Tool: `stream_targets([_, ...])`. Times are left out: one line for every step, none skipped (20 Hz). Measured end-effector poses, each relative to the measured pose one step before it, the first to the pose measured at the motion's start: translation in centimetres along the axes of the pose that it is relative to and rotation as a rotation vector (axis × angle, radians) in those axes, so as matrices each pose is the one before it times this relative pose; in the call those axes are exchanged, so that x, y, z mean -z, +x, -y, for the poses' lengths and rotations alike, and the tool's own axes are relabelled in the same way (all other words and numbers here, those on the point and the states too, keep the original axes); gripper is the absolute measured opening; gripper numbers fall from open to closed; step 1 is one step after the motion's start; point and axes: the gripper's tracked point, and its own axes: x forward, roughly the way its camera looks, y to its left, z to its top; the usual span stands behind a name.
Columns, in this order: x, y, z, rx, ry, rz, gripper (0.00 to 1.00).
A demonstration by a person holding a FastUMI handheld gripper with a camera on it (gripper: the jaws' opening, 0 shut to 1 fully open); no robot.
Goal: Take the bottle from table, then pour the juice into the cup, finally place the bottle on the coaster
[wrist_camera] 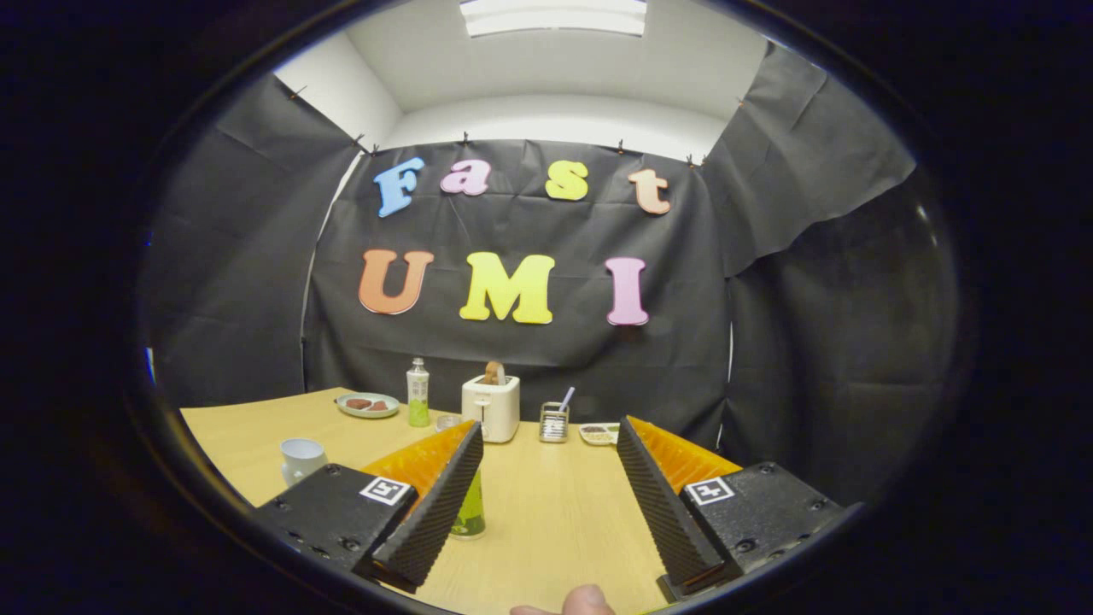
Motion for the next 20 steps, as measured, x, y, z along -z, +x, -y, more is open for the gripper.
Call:
stream_targets([-0.008,0.118,-0.245,-0.00079,0.00610,0.00103,1.00])
stream_targets([0.060,0.339,-0.401,-0.00671,0.01092,0.00329,1.00])
stream_targets([0.075,0.118,-0.492,-0.01012,0.00634,-0.00060,1.00])
stream_targets([0.245,0.271,-0.523,-0.01118,0.00507,-0.00159,1.00])
stream_targets([0.161,0.211,-0.402,-0.00952,0.00234,-0.00342,1.00])
stream_targets([0.202,0.252,-0.385,-0.00535,-0.00540,-0.00255,1.00])
stream_targets([0.235,0.176,-0.230,-0.00405,-0.00494,-0.00523,1.00])
stream_targets([0.429,0.182,-0.407,-0.00682,0.00286,-0.00589,1.00])
stream_targets([0.341,0.229,-0.384,-0.00553,-0.00101,-0.00764,1.00])
stream_targets([0.337,0.305,-0.333,-0.00690,0.00083,-0.00809,1.00])
stream_targets([0.371,0.194,-0.289,-0.00506,0.00251,-0.00596,1.00])
stream_targets([0.472,0.347,-0.303,-0.00521,0.00517,-0.01041,1.00])
stream_targets([0.600,0.303,-0.329,-0.00636,0.00910,-0.01306,1.00])
stream_targets([0.642,0.380,-0.412,-0.00610,0.00624,-0.01539,1.00])
stream_targets([0.706,0.402,-0.518,-0.00753,-0.00374,-0.01573,1.00])
stream_targets([0.425,0.371,-0.538,-0.00761,-0.00568,-0.01119,1.00])
stream_targets([0.547,0.508,-0.463,-0.00723,-0.00251,-0.00972,1.00])
stream_targets([0.516,0.522,-0.364,-0.00523,0.00646,-0.01143,1.00])
stream_targets([0.591,0.560,-0.290,-0.00456,0.00358,-0.01278,1.00])
stream_targets([0.484,0.632,-0.177,0.00056,-0.00064,-0.01124,1.00])
